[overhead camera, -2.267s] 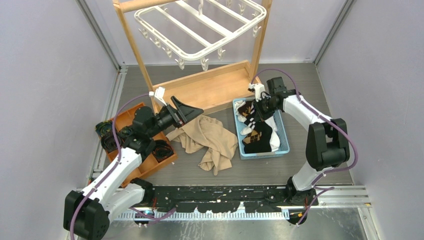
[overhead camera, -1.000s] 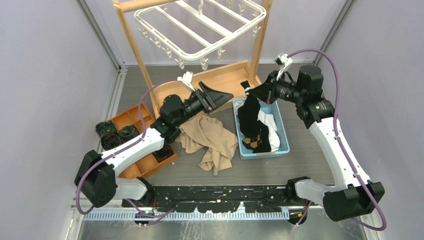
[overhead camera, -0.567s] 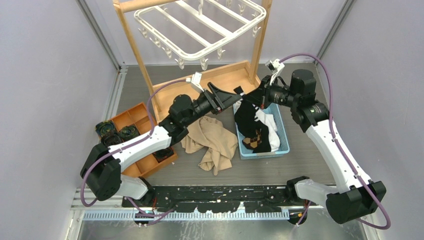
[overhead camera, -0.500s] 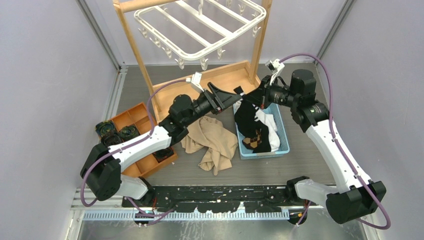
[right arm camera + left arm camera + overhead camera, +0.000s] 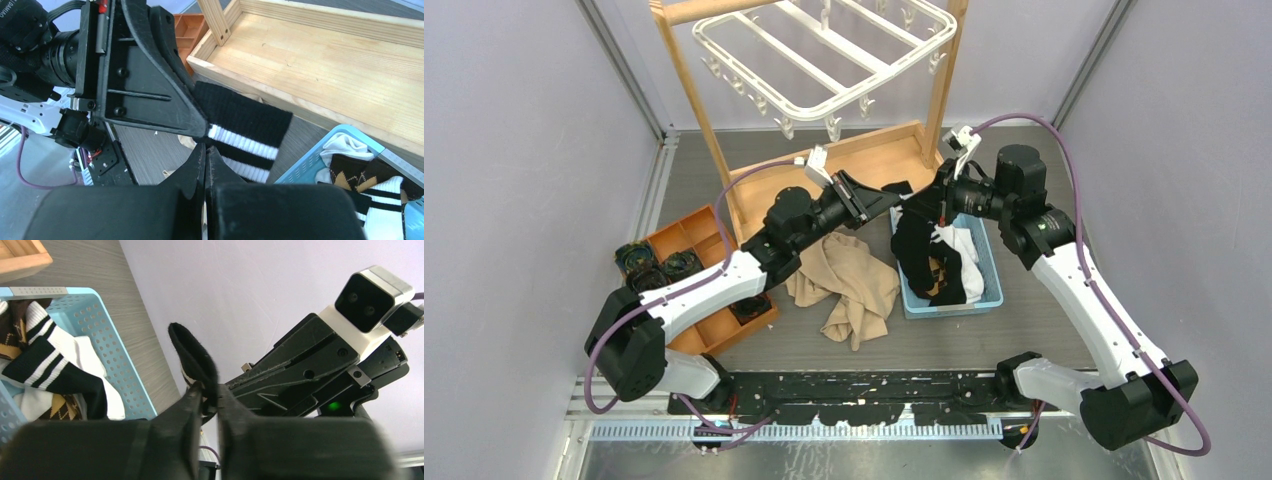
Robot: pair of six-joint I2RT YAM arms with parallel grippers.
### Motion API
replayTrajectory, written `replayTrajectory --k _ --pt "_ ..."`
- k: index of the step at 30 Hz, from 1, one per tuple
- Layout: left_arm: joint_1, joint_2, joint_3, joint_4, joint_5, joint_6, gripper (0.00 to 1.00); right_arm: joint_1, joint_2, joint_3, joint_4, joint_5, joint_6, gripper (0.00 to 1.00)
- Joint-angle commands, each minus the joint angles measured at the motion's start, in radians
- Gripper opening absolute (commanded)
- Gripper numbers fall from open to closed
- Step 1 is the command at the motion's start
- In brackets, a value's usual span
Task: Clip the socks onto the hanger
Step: Pick up the sock from the bin.
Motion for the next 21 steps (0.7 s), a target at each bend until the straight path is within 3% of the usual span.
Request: replayTrajectory --k 1,4,9,13,17,21 --pt "-0.005 -0.026 0.028 0.004 -0.013 0.052 0.04 0.012 -0.038 0.000 0.039 -0.006 -0.027 0.01" --pt "-0.005 -0.051 0.003 0.018 0.001 0.109 0.00 0.012 -0.046 -0.003 0.033 -0.028 -0.034 0.04" --pt "-0.005 -0.193 -0.096 0.010 0.066 0.411 0.00 0.012 -0.100 -0.008 -0.019 -0.093 -0.100 0.47" --pt "-0.005 -0.386 -0.177 -0.143 0.180 0.834 0.00 0.011 -0.127 -0.022 -0.042 -0.173 -0.149 0.78" --pt "-0.003 -0.562 -0.133 -0.443 0.270 1.195 0.00 0.026 -0.136 -0.096 0.082 -0.346 -0.195 0.87" --pt "-0.003 -0.594 -0.041 -0.661 0.370 1.414 0.00 0.091 -0.133 -0.130 0.179 -0.335 -0.266 0.97"
